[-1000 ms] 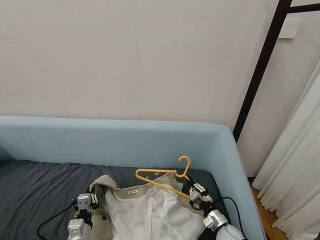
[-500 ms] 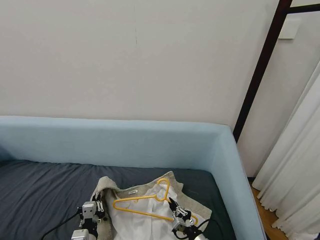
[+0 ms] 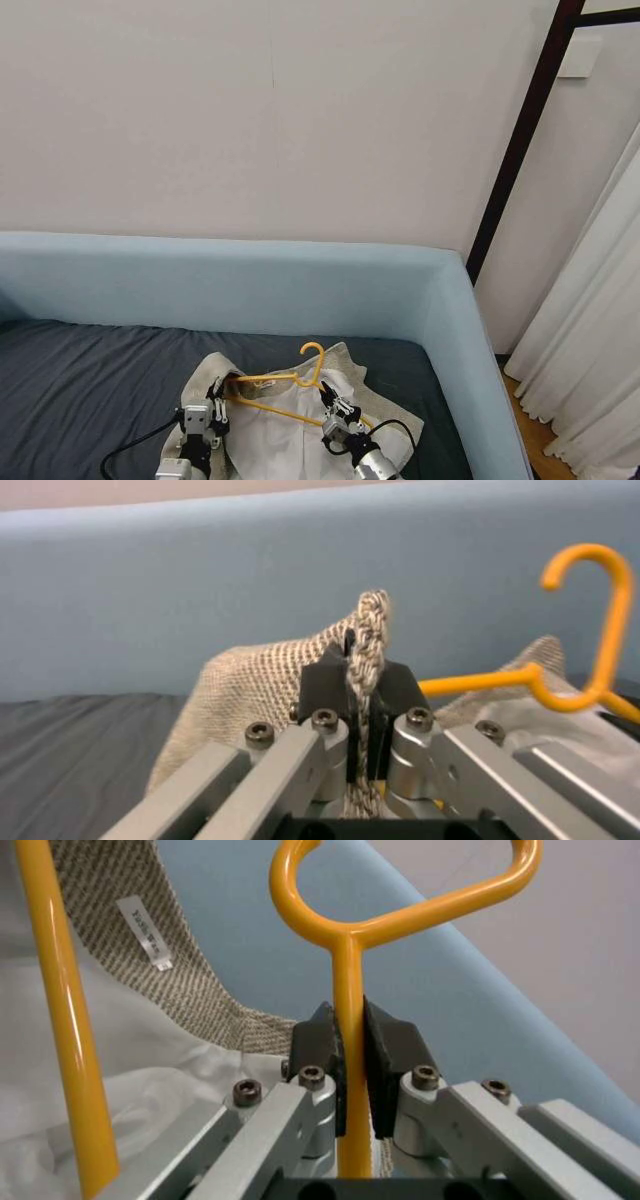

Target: Pick up the clothes from the sofa and hang them on the clothes hanger.

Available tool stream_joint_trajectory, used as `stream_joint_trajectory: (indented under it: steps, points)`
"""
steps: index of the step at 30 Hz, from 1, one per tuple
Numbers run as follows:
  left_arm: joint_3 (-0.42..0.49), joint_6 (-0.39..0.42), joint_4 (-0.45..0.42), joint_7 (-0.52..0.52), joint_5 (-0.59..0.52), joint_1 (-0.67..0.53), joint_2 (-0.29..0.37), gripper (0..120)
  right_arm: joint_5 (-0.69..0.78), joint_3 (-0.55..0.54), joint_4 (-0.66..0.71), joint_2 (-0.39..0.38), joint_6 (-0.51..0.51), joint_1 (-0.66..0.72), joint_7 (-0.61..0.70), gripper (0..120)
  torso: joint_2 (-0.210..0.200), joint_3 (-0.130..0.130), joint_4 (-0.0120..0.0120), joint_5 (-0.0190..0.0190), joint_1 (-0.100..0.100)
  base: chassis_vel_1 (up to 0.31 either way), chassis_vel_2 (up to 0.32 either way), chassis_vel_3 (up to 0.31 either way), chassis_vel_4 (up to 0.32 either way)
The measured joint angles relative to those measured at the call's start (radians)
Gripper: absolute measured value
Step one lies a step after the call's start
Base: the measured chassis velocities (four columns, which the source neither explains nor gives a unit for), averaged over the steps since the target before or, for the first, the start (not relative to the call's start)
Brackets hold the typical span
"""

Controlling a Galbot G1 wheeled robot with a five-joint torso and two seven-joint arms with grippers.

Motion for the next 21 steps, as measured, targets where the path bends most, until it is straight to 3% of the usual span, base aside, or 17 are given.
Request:
stream_joint_trajectory:
  steps: [7, 16, 21]
  points:
    - [0.128, 0.038, -0.001, -0.008, -0.070, -0.128, 0.084, 0, 0.040, -0.010, 0.020, 0.020, -0.034, -0.007, -0.002, 5, 0.000, 0.000, 0.0000, 0.0002, 0.000, 0.000, 0.000, 0.000, 0.000]
    - [0.295, 0.056, -0.024, -0.003, -0.094, -0.262, 0.069, 0, 0.099, 0.003, 0.026, 0.013, -0.050, 0.029, -0.002, 5, 0.000, 0.000, 0.0000, 0.0000, 0.000, 0.000, 0.000, 0.000, 0.000]
    - [0.287, 0.037, -0.018, 0.002, -0.043, -0.210, 0.060, 0, 0.150, 0.023, 0.050, 0.003, -0.069, 0.039, -0.002, 5, 0.000, 0.000, 0.0003, 0.0002, 0.000, 0.000, 0.000, 0.000, 0.000]
